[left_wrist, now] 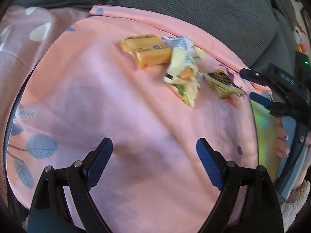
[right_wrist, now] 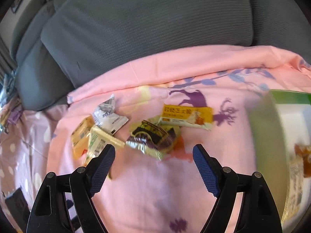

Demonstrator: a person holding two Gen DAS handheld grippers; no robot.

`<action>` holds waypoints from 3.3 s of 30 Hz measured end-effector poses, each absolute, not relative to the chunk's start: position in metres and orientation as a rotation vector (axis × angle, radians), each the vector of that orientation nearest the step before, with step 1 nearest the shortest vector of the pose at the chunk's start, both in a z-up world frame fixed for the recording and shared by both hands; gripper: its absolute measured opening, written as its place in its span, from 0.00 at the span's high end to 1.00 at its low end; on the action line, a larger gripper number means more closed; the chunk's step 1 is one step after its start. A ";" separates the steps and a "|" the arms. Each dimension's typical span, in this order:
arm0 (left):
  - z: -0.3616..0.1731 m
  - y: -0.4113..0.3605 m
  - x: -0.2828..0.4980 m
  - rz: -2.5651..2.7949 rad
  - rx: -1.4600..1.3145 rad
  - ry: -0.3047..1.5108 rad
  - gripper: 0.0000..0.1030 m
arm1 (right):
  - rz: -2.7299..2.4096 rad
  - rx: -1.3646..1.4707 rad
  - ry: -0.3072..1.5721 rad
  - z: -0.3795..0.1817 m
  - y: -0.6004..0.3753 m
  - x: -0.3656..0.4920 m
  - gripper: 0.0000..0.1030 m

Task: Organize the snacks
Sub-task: 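Move the right gripper to the pile and grasp the yellow-and-black packet, then carry the yellow-and-black packet with the right gripper into the box, release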

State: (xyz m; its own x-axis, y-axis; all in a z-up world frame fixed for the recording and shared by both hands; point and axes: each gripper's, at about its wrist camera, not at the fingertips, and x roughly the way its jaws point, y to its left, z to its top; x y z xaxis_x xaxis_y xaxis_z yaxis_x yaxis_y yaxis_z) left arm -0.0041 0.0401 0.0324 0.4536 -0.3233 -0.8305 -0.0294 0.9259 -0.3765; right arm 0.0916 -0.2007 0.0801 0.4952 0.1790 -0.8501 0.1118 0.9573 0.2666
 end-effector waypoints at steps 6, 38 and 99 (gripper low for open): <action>0.036 0.041 -0.001 -0.218 -0.376 1.076 0.15 | 0.008 0.304 1.116 0.050 -0.194 0.128 0.20; 0.046 0.043 -0.012 -0.231 -0.356 1.060 0.15 | 0.259 0.287 1.213 0.055 -0.139 0.018 0.65; 0.117 -0.272 -0.016 -0.952 -0.041 0.893 0.60 | -0.046 0.709 0.805 0.132 -0.385 -0.071 0.59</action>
